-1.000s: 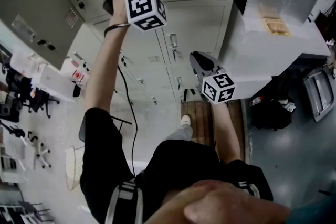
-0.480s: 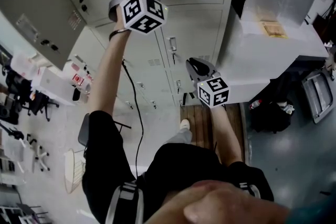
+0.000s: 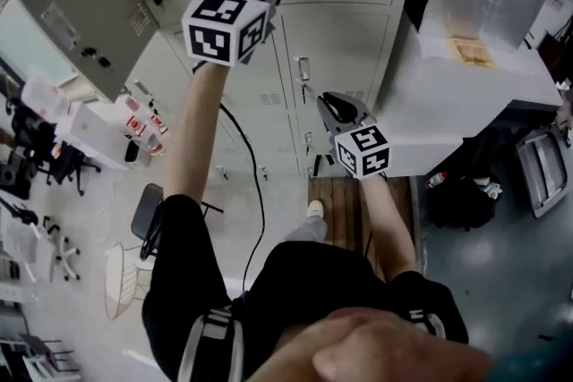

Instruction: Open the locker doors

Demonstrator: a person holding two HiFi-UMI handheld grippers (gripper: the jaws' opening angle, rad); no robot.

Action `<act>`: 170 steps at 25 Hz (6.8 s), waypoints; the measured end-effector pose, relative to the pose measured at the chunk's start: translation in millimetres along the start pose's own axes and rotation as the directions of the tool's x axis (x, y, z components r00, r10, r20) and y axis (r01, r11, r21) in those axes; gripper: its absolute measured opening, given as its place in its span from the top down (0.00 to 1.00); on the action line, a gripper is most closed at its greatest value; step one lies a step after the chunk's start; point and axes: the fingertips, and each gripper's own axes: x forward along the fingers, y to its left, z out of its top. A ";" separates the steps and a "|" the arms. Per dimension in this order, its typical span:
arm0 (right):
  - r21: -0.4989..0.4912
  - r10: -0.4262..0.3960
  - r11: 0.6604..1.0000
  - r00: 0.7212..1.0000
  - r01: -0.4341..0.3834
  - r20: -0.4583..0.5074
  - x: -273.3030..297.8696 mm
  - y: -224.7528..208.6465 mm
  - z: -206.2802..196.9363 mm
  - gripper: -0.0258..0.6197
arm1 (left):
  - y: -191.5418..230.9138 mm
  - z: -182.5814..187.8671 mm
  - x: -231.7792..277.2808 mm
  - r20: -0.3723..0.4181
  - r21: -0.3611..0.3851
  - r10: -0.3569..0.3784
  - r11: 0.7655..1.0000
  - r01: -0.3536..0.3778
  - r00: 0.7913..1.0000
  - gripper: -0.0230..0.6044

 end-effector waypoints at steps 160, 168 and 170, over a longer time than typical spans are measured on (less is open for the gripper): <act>-0.271 0.039 0.961 0.946 0.053 0.323 -159.0 -23.1 155.6 0.85 | -218.7 -144.5 -57.2 -0.077 -0.502 -0.130 0.862 0.075 0.988 0.95; -0.224 0.029 0.974 0.967 0.030 0.255 -112.4 -10.2 85.6 0.85 | -175.8 -192.8 -96.1 -0.155 -0.470 0.029 0.877 -0.100 0.987 0.95; -0.181 0.011 0.983 0.967 0.036 0.253 -105.8 -10.8 69.6 0.85 | -168.7 -200.1 -106.9 -0.170 -0.462 0.067 0.876 -0.140 0.983 0.95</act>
